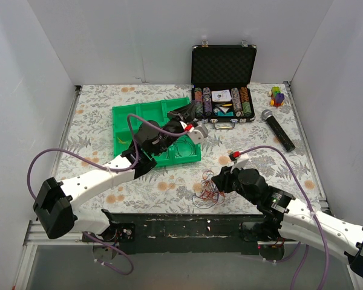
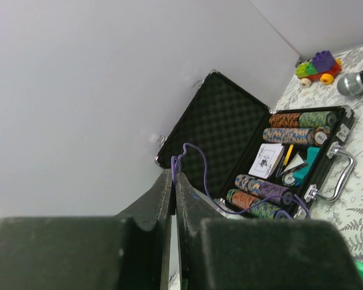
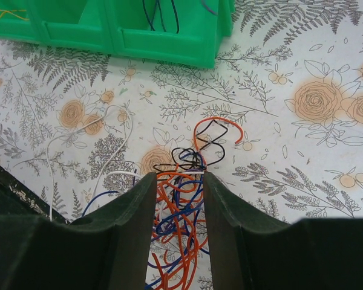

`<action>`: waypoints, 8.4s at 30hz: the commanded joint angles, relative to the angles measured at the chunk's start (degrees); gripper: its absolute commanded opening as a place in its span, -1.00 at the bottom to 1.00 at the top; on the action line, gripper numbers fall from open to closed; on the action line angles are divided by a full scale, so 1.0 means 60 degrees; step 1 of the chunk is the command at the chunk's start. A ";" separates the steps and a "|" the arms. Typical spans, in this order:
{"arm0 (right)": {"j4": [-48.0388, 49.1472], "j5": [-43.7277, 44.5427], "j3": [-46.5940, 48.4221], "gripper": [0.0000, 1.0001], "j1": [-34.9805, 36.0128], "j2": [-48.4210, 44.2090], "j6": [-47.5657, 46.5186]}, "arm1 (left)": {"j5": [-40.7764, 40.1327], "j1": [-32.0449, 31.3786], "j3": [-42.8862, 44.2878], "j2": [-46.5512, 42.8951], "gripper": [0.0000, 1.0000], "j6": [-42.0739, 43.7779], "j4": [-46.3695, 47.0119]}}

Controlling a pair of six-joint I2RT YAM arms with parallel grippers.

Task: Untangle the cables
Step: Untie the cable, then place the cable in the bin, then untie the cable.

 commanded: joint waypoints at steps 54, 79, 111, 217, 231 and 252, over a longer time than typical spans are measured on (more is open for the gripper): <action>-0.0020 0.0399 0.0066 -0.11 0.0040 -0.0347 0.0033 | -0.1877 0.0945 -0.1670 0.0027 -1.00 -0.1808 -0.0452; 0.0127 0.0164 0.0007 -0.12 0.0040 -0.0259 0.0034 | -0.0854 0.1254 -0.2152 -0.0779 -1.00 -0.2984 -0.0730; -0.0078 0.0574 0.0285 -0.12 0.0011 -0.0142 -0.0040 | 0.0744 0.1180 -0.1099 0.2018 -1.00 -0.3833 -0.0994; -0.4414 0.2874 0.1707 -0.09 -0.0121 -0.1753 0.2011 | 0.3630 -0.2277 -0.1449 0.2899 -1.00 -0.5825 -0.1757; -0.2657 0.1922 0.0564 0.32 -0.0121 -0.3292 0.1264 | 0.2662 -0.1911 -0.1318 0.0878 -1.00 -0.6264 -0.2444; -0.4062 0.4193 0.1735 0.43 -0.0121 -0.3906 0.1879 | 0.4991 -0.1852 -0.0865 0.2340 0.09 -0.8681 -0.3602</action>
